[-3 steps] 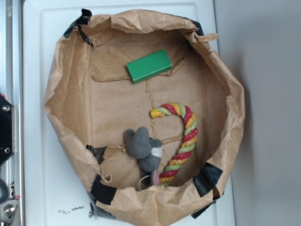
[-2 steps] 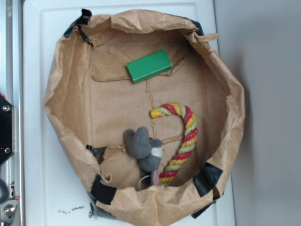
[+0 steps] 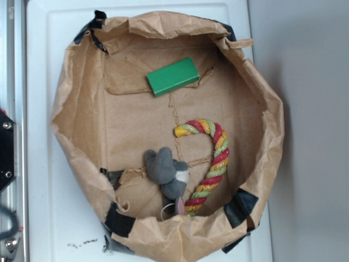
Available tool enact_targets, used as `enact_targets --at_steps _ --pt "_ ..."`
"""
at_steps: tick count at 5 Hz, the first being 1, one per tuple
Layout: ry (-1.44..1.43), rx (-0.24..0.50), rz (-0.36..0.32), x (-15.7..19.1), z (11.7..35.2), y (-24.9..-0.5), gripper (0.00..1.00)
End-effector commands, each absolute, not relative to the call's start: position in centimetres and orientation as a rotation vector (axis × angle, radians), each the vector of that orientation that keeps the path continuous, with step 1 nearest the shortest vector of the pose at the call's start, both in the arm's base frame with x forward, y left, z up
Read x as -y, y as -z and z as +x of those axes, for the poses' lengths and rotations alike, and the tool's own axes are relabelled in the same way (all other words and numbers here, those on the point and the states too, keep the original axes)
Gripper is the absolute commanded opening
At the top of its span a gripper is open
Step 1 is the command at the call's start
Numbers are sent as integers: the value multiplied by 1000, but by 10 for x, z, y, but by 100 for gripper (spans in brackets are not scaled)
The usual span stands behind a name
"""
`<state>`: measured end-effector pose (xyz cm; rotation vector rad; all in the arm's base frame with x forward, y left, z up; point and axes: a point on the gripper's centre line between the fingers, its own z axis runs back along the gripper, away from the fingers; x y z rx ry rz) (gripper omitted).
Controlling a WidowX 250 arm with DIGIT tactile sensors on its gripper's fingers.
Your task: Grab the green block.
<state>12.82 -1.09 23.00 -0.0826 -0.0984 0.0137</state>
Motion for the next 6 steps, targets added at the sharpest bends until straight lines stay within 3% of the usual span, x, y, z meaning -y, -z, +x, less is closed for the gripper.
enact_targets --at_steps 1,2,3,4,6 --pt "-69 134 -71 -23 141 -232 100" --pt "-87 53 -57 -19 169 -210 100" --pt "-88 23 -72 -3 155 -207 100" --pt "-94 38 -44 -4 145 -197 100" --pt "-94 38 -44 -4 145 -197 100"
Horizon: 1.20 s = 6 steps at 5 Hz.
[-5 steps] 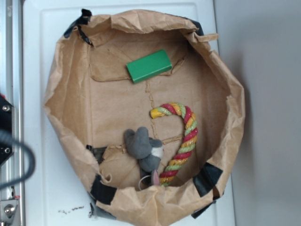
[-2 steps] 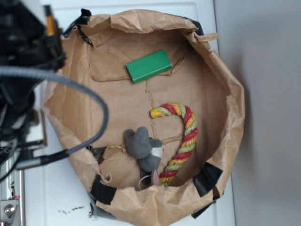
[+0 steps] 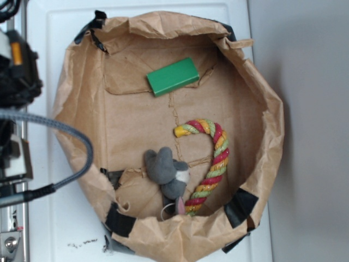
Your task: Grab the green block.
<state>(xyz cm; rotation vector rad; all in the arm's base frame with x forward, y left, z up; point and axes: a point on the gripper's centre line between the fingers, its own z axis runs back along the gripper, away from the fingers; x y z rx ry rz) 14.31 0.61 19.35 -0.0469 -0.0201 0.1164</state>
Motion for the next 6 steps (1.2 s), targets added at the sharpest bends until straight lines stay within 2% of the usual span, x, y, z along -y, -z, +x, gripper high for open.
enact_targets --at_steps 1,3,4,6 --pt "-94 38 -44 -4 145 -197 100" --pt "-94 38 -44 -4 145 -197 100" --pt "-128 64 -34 22 194 -166 100" --pt "-219 112 -2 38 257 -132 100"
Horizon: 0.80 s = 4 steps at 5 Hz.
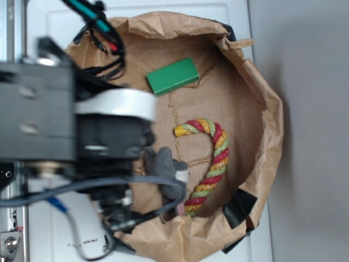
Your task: Grab the green block.
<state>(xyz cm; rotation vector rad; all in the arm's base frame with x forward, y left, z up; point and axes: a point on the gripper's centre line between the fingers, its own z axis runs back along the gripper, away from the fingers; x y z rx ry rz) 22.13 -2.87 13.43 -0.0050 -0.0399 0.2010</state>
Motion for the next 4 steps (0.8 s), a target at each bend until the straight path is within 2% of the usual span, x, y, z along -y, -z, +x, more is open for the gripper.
enact_targets --at_steps 1,2,3,4 --pt "-221 163 -10 35 273 -110 100" --pt "-222 179 -41 26 279 -89 100" --pt "-244 209 -81 13 257 -88 100" --pt "-197 242 -78 -5 243 -81 100"
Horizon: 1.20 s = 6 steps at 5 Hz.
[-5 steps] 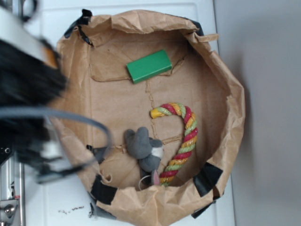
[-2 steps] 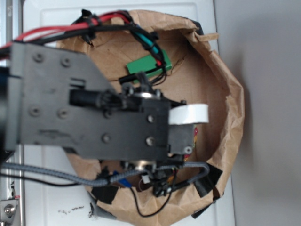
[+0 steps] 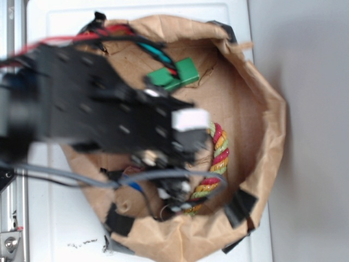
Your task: Grab the green block.
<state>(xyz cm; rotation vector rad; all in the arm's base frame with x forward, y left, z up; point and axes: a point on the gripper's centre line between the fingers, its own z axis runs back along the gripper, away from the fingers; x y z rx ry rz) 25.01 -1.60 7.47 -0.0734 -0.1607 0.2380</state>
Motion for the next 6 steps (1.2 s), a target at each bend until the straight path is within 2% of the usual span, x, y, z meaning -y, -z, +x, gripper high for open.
enact_targets --at_steps 1,2,3,6 --pt "-197 238 -69 -19 237 -80 100" --pt "-171 216 -87 -24 226 -96 100" --pt "-201 218 -101 -29 233 -102 100" --pt "-278 251 -80 -36 266 -83 100"
